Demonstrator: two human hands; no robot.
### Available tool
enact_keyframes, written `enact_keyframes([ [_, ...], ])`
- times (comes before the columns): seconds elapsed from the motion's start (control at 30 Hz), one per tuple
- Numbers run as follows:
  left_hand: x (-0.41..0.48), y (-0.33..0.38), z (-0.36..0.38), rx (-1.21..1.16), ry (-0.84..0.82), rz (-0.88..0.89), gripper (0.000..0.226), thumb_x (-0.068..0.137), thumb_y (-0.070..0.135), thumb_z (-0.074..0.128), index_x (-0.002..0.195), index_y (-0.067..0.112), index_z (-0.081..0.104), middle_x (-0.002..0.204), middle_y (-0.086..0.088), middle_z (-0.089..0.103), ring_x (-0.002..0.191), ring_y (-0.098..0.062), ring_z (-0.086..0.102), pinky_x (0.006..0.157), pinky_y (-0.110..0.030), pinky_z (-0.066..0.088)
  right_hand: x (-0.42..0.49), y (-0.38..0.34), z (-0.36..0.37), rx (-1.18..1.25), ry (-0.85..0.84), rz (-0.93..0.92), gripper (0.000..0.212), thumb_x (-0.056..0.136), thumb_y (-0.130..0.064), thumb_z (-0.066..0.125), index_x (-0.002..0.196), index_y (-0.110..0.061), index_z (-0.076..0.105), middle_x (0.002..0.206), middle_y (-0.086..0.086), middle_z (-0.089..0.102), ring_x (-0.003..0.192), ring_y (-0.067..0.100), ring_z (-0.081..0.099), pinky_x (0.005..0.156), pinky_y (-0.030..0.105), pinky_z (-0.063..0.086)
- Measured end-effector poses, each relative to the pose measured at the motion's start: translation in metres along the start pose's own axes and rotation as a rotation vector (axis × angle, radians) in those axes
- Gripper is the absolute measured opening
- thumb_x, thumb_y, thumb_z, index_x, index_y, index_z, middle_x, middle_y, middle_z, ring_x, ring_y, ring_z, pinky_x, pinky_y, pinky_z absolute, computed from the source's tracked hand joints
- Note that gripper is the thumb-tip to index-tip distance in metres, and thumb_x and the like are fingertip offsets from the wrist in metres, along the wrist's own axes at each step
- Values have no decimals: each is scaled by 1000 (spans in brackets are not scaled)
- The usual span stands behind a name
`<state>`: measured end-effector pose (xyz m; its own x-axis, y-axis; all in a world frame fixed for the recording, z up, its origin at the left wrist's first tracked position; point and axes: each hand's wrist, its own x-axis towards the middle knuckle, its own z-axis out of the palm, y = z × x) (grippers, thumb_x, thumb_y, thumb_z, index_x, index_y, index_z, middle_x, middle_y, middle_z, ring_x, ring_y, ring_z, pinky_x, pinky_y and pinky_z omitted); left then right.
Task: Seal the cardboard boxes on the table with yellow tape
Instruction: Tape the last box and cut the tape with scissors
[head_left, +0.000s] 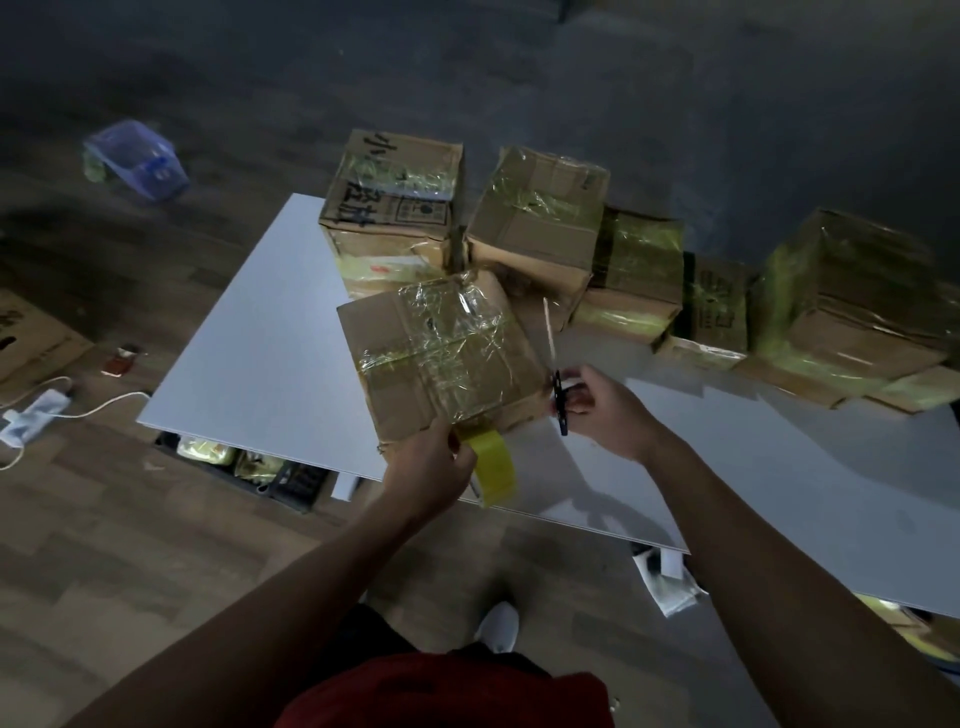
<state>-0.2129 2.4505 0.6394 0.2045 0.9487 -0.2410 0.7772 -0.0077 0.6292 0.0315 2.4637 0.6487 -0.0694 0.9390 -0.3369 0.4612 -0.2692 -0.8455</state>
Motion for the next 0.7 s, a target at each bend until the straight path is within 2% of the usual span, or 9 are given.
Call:
enact_keyframes([
  [0.1, -1, -5, 2, -207, -31, -69, 13, 91, 22, 57, 99, 14, 49, 84, -5, 62, 78, -26, 62, 71, -39, 52, 2, -20, -6, -120, -150, 3, 37, 86, 0, 61, 110, -27, 55, 100, 10, 69, 84, 23, 68, 75, 35, 54],
  [0.17, -5, -5, 3, -357, -62, -109, 18, 89, 23, 61, 101, 18, 47, 92, -5, 62, 84, -28, 66, 75, -48, 55, 5, -31, -13, -276, -238, 19, 34, 87, -5, 59, 114, -25, 55, 94, 1, 69, 71, 15, 62, 65, 30, 49],
  [0.23, -9, -4, 4, -466, -78, -150, 27, 87, 23, 66, 105, 22, 46, 96, -7, 63, 88, -28, 66, 75, -49, 56, 7, -38, -19, -446, -275, 7, 31, 88, -11, 59, 114, -29, 56, 91, -9, 65, 71, 10, 59, 62, 24, 44],
  [0.33, -15, -2, 10, -549, -46, -208, 42, 80, 20, 75, 109, 19, 46, 94, -9, 64, 86, -27, 66, 76, -50, 57, 10, -45, -27, -519, -273, -18, 23, 87, -17, 60, 103, -33, 61, 87, -9, 67, 77, 13, 62, 65, 25, 46],
  [0.43, -19, 0, 16, -591, 22, -284, 52, 75, 19, 78, 115, 12, 46, 94, -8, 67, 85, -25, 67, 78, -49, 57, 8, -55, -33, -553, -355, 18, 25, 86, -17, 61, 103, -35, 65, 90, -10, 72, 87, 12, 67, 76, 31, 51],
  [0.57, -25, 3, 18, -559, 86, -299, 47, 79, 15, 76, 112, 9, 44, 92, -8, 67, 86, -23, 66, 78, -45, 56, 7, -64, -39, -607, -452, 60, 25, 85, -20, 61, 102, -37, 68, 88, -12, 73, 89, 15, 67, 77, 31, 49],
  [0.7, -23, 4, 18, -536, 72, -279, 42, 79, 10, 74, 107, 11, 43, 89, -7, 67, 84, -22, 66, 79, -47, 56, 12, -67, -46, -683, -499, 60, 21, 83, -29, 71, 102, -39, 70, 87, -17, 71, 85, 8, 64, 70, 21, 44],
])
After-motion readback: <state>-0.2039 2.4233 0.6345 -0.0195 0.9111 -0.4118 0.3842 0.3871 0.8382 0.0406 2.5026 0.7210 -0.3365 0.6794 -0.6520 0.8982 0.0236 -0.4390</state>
